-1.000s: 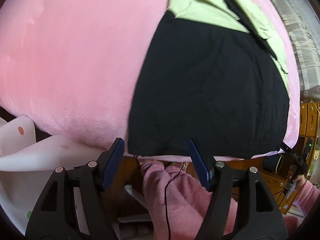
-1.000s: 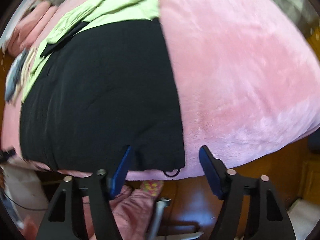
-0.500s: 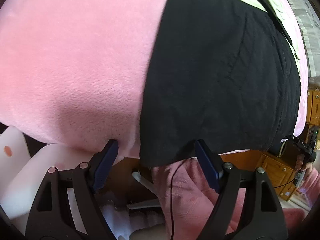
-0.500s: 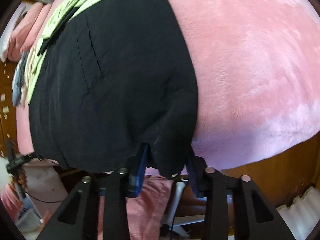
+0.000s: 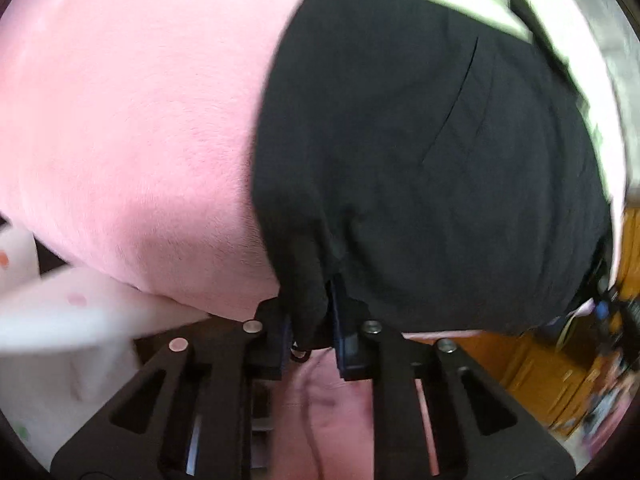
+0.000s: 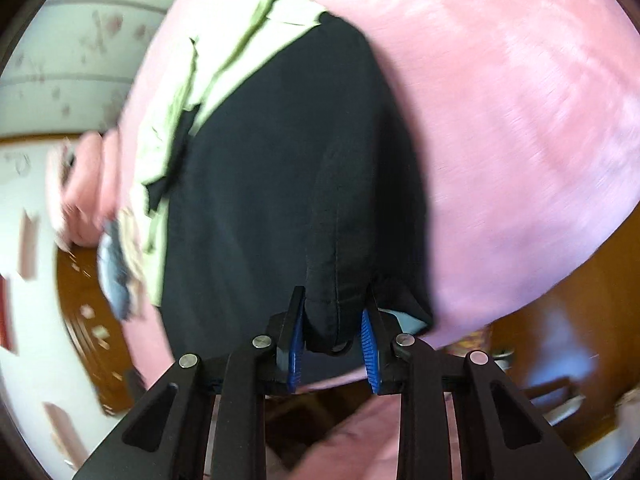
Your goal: Fold large clothes
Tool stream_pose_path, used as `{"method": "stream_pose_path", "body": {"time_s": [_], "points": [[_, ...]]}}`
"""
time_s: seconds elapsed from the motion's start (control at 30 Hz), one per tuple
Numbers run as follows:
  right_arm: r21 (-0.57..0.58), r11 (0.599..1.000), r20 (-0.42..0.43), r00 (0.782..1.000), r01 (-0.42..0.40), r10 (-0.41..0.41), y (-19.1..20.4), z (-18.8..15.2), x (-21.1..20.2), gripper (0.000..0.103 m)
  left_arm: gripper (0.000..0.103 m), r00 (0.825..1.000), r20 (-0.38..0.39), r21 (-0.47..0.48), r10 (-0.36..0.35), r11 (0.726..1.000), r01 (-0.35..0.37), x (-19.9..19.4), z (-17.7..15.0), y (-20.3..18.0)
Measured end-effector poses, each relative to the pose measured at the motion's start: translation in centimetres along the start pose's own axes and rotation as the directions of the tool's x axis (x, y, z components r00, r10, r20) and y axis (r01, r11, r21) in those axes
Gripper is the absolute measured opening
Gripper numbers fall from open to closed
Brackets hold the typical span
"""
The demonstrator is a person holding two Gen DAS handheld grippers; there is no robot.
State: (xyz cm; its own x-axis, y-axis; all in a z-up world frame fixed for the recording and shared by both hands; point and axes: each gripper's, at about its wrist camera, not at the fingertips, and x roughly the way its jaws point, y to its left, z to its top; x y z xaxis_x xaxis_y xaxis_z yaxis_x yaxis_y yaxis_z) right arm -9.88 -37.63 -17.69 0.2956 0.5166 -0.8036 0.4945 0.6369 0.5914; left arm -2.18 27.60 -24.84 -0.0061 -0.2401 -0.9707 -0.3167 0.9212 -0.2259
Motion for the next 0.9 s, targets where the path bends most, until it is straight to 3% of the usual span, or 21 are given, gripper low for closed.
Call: {"method": "stream_pose_path", "body": {"time_s": [0.1,0.17,0.33,0.43,0.6,0.67,0.73,0.8,0.9], "points": [[0.035,0.996,0.037,0.996,-0.077,0.076,1.7,-0.8,-0.1,0.024,0.009,0.990,0.070,-0.153,-0.124,0.979,0.134,-1.5,-0.3,0.9],[0.040,0.992,0.077,0.990,-0.119,0.115,3.2,-1.2,-0.6,0.023,0.009,0.972,0.127,-0.201,-0.199,0.954,0.222,-2.9,-0.3,0.7],[0.061,0.955,0.189,0.943,-0.289,0.273,6.3,-2.6,-3.2,0.023,0.008,0.902,0.261,-0.134,-0.344,0.913,0.386,-8.4,1.5,-1.7],[0.065,0.926,0.262,0.902,-0.371,0.343,8.4,-3.5,-5.6,0.023,0.008,0.886,0.277,-0.097,-0.372,0.907,0.411,-11.0,2.9,-3.4],[0.009,0.900,0.318,0.855,-0.435,0.410,12.8,-4.0,-8.2,0.023,0.007,0.817,0.408,-0.002,-0.408,0.894,0.447,-17.0,4.8,-6.0],[-0.019,0.893,0.315,0.845,-0.450,0.433,14.4,-3.2,-9.2,0.023,0.007,0.779,0.447,0.008,-0.439,0.873,0.488,-18.8,6.0,-7.2],[-0.055,0.882,0.310,0.832,-0.467,0.460,15.9,-1.7,-10.2,0.023,0.007,0.758,0.464,0.004,-0.457,0.857,0.515,-20.2,7.4,-7.7],[-0.070,0.867,0.311,0.815,-0.494,0.489,16.6,-0.3,-11.1,0.023,0.007,0.753,0.483,-0.006,-0.447,0.858,0.514,-21.3,8.7,-9.3],[-0.055,0.827,0.332,0.771,-0.559,0.543,17.1,2.3,-13.0,0.023,0.007,0.752,0.513,-0.045,-0.413,0.862,0.505,-23.3,10.2,-9.4]]}}
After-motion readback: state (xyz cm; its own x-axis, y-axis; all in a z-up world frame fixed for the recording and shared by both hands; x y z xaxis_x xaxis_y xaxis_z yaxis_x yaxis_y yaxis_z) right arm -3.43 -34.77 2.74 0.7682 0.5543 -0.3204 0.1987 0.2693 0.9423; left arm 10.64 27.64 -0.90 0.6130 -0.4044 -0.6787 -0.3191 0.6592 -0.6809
